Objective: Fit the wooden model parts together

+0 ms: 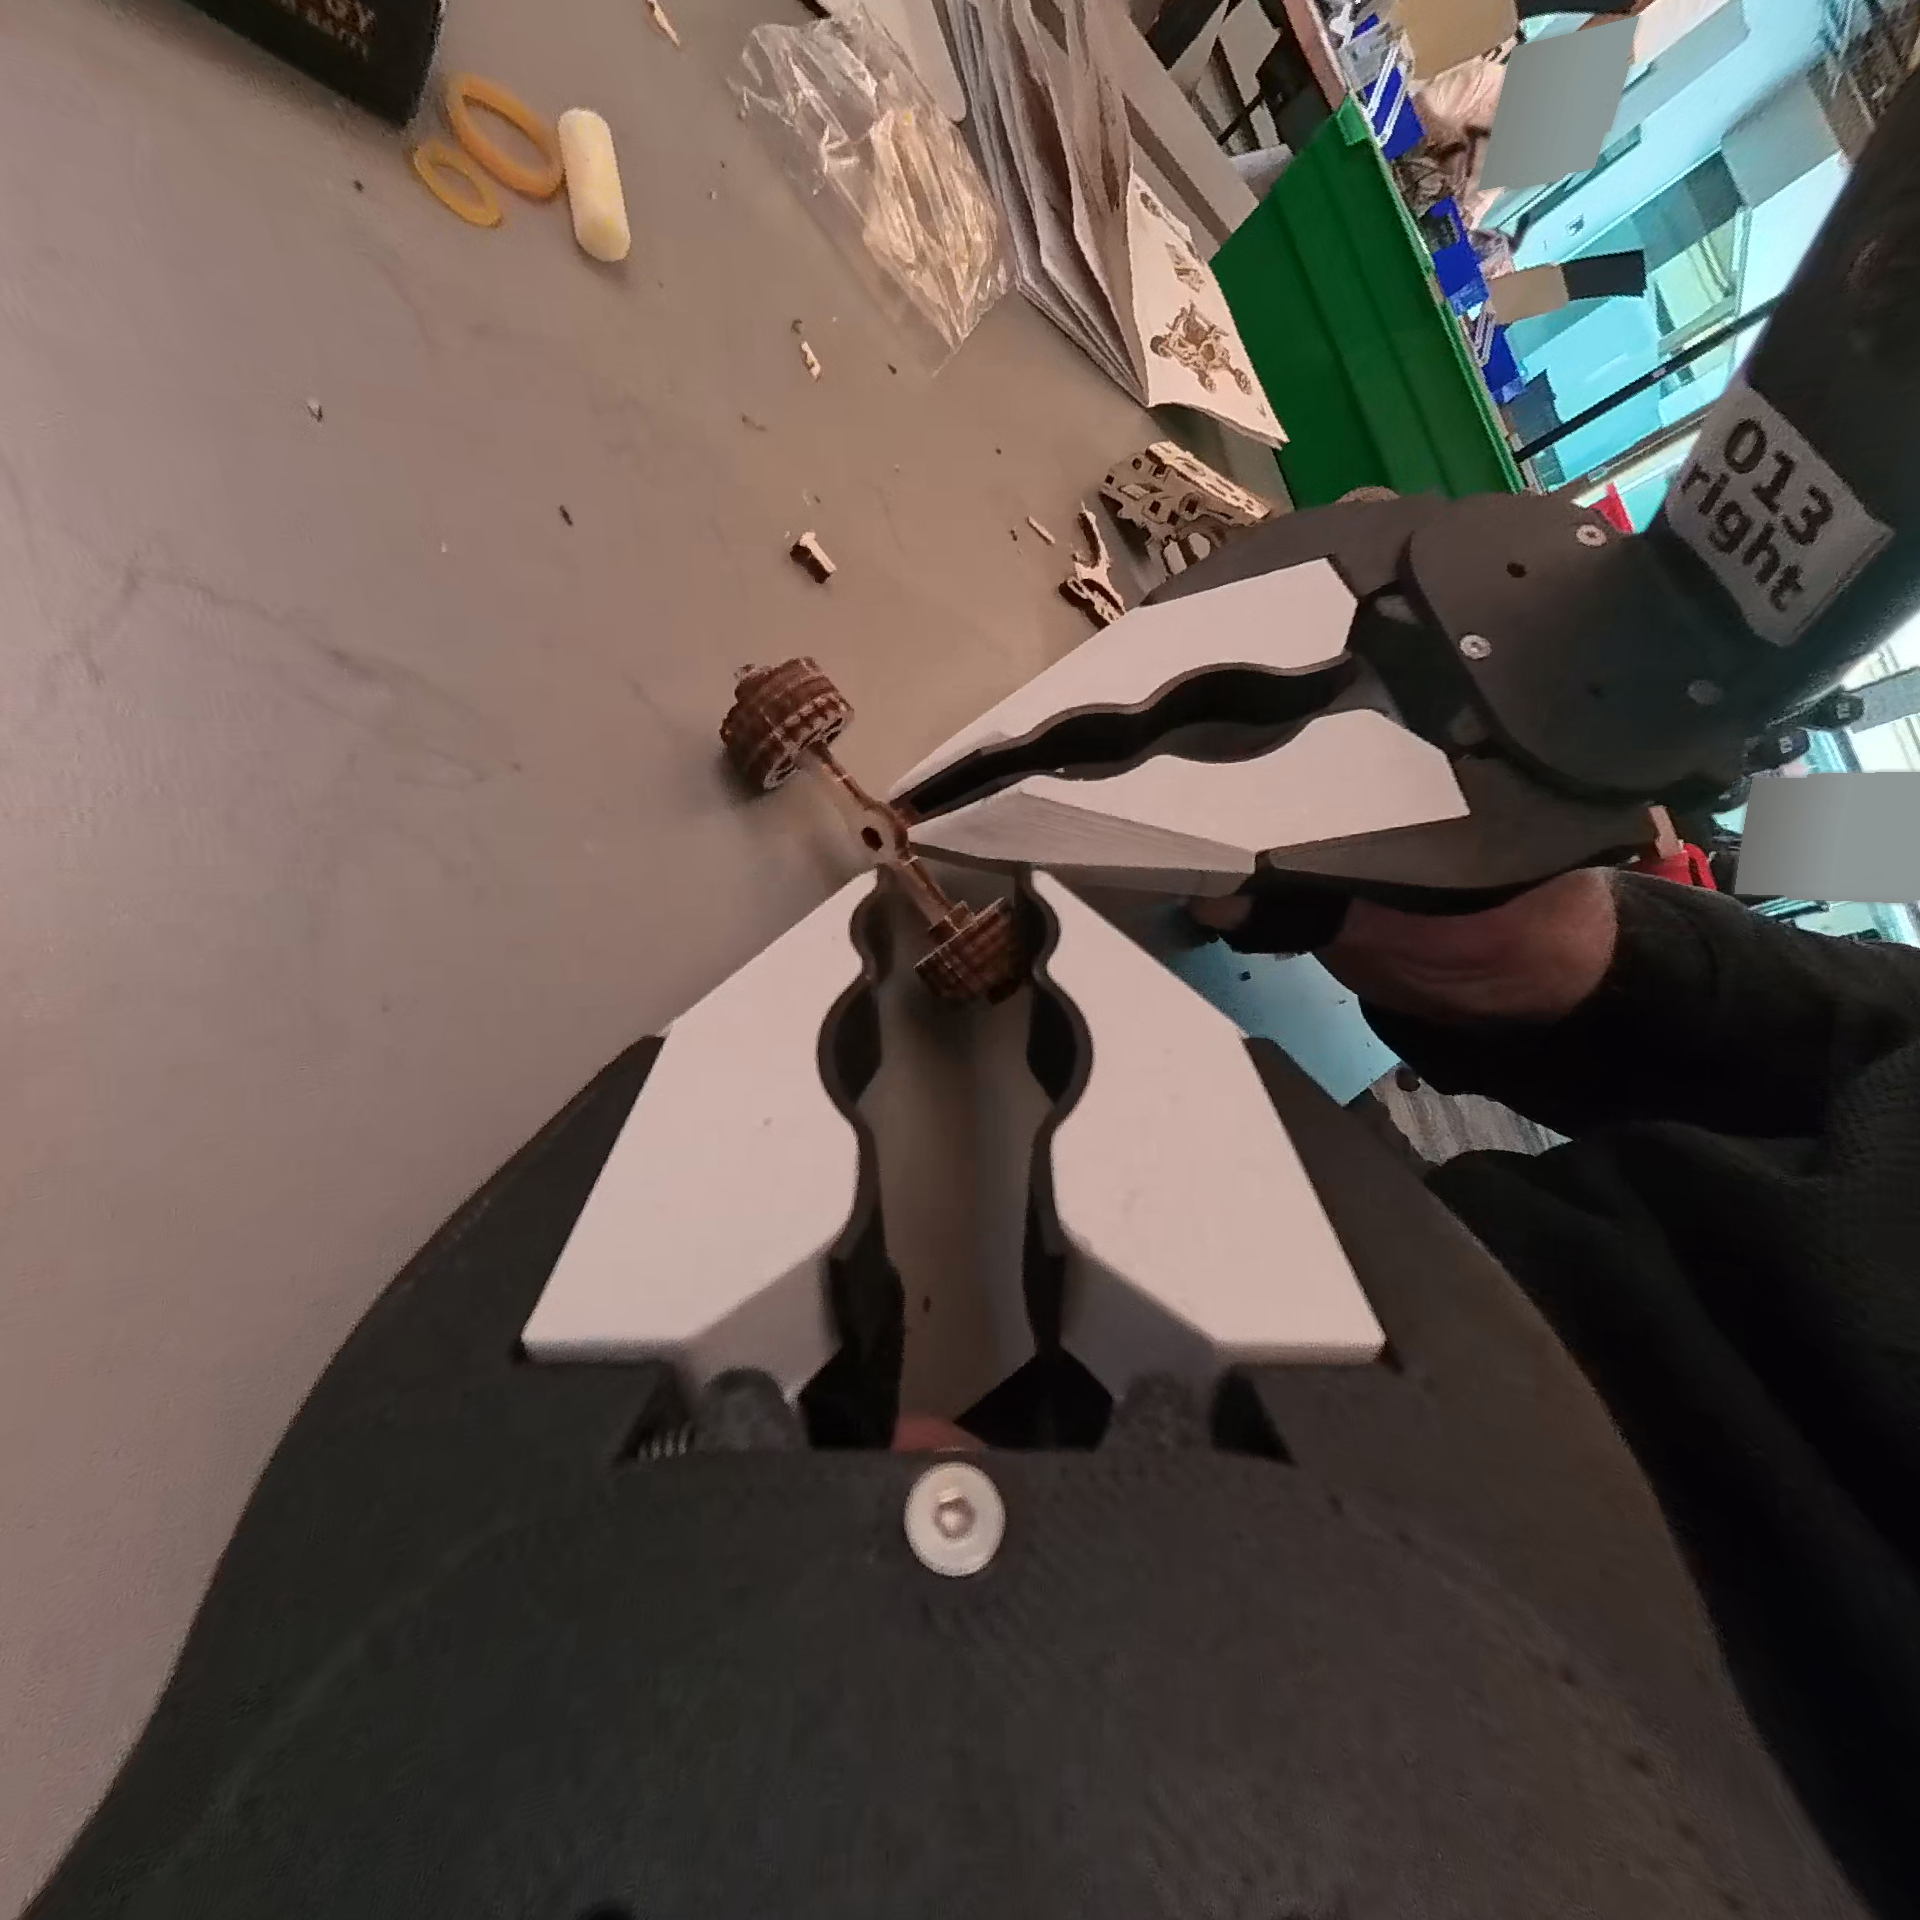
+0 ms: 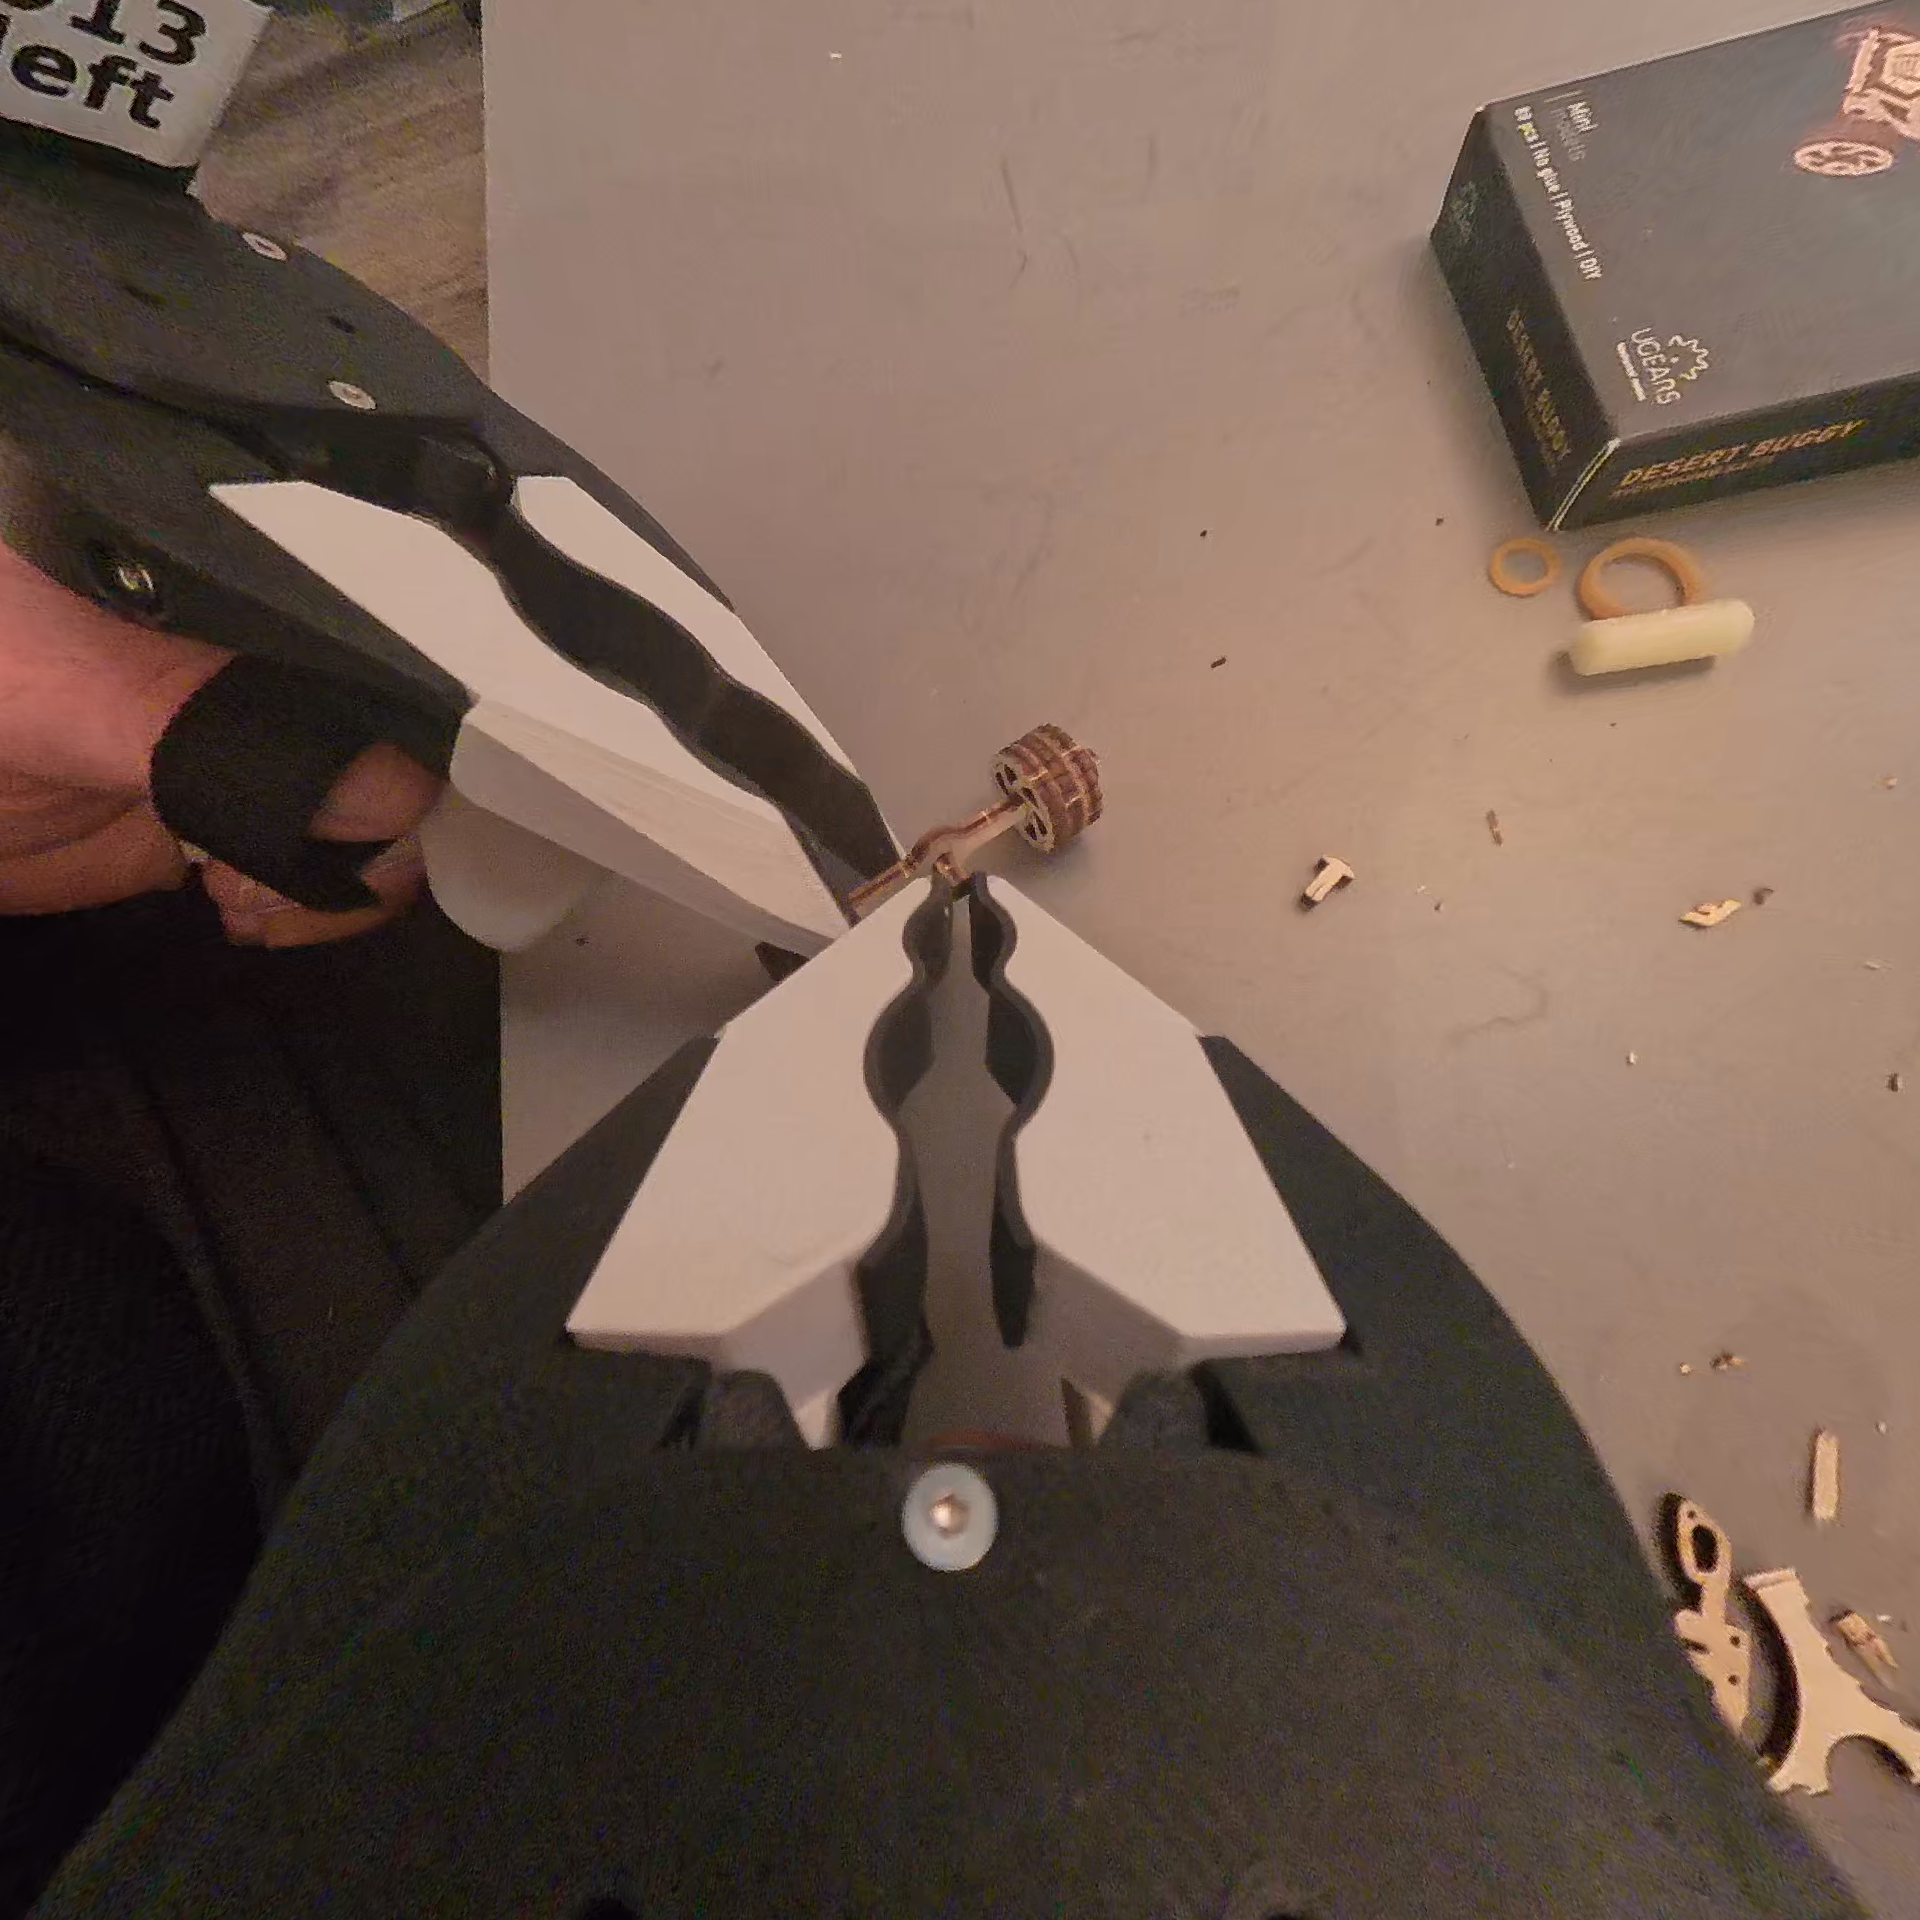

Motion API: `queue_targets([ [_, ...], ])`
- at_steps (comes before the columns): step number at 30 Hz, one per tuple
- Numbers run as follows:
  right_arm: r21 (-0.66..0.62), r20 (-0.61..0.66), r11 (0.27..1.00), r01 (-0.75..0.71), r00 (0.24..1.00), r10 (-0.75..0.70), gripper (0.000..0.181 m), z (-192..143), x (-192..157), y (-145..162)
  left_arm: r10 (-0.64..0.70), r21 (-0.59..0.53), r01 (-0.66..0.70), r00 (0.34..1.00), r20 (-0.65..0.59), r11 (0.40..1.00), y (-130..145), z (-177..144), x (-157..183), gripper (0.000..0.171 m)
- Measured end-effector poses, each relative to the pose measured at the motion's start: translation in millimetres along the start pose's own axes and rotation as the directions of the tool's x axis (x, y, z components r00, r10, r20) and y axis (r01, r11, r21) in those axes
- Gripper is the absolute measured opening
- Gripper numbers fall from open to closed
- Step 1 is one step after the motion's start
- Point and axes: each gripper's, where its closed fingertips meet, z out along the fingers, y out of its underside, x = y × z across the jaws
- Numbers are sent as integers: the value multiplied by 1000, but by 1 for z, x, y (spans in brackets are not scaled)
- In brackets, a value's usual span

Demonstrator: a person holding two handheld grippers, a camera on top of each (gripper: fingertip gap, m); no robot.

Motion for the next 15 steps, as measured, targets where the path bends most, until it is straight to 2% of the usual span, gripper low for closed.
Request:
queue_targets([
  [6, -8, 9, 1000, 27, 1000, -27, 1, 2, 0, -1, 1, -20, -1, 1000, 2, 1000, 0, -1, -2, 18],
  [15, -34, 0, 997, 75, 997, -75, 1, 6, 0, 0, 112, -36, -109, 990, 85, 993, -2, -5, -9, 20],
])
